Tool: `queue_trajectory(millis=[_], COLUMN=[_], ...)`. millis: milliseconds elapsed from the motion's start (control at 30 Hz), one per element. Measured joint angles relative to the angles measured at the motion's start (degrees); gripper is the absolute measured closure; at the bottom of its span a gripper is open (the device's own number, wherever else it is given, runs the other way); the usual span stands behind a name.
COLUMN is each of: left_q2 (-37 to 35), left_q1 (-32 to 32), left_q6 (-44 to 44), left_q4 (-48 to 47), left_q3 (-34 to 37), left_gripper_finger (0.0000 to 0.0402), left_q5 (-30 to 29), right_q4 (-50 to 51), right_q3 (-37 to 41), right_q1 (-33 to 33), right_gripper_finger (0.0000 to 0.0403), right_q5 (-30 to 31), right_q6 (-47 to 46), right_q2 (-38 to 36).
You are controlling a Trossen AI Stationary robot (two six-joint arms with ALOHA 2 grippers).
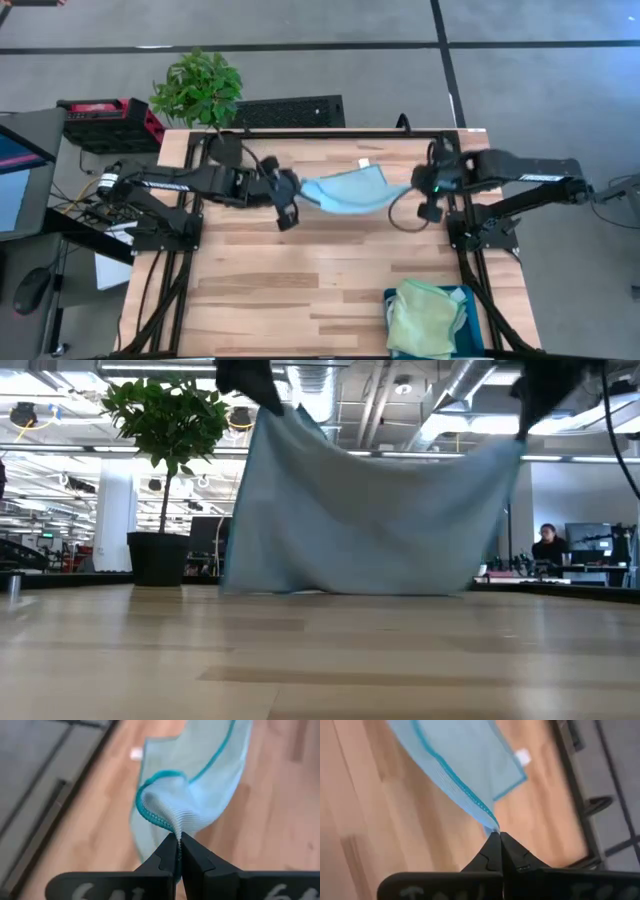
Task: Fold microfiber towels
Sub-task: Fold the blue microfiber towel
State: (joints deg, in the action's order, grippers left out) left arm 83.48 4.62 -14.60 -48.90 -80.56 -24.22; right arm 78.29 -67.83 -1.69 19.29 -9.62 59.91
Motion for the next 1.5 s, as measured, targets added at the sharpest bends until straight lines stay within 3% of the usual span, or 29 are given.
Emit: queue_trajectory(millis=[267, 467, 633, 1000, 1367, 1500], left_q2=[0.04, 0.04, 0.07, 0.07, 0.07, 0.07], left_q1=[8.04, 14.82, 18.08, 18.16, 18.1, 17.82], left_q6=[-12.06, -20.55, -24.73, -36.4, -57.3, -65.42], left_q4=[5.47, 14.99, 21.36, 13.83, 0.32, -4.8], left_q3=[9.77, 16.19, 20.5, 21.58, 21.58, 21.58], left_gripper_finger=[0.0401, 0.0401, 0.0401, 0.0401, 0.0401, 0.0401], left_q5=[3.47, 3.58, 1.75, -5.61, -9.87, -11.22], right_q4=[-2.86, -6.99, -12.93, -20.39, -34.13, -38.44], right_q3=[11.46, 15.97, 18.08, 18.82, 18.82, 18.82], right_q1=[-10.41, -18.33, -21.21, -10.92, 1.6, 4.62], right_gripper_finger=[0.0398, 0.0398, 0.0398, 0.0397, 0.0397, 0.0397], right_q5=[-8.86, -10.68, -10.33, -2.17, 7.31, 7.89], right_q6=[-10.36, -16.85, -16.37, -4.51, 6.17, 7.14], right_q2=[0.07, 0.07, 1.62, 7.85, 16.9, 19.58])
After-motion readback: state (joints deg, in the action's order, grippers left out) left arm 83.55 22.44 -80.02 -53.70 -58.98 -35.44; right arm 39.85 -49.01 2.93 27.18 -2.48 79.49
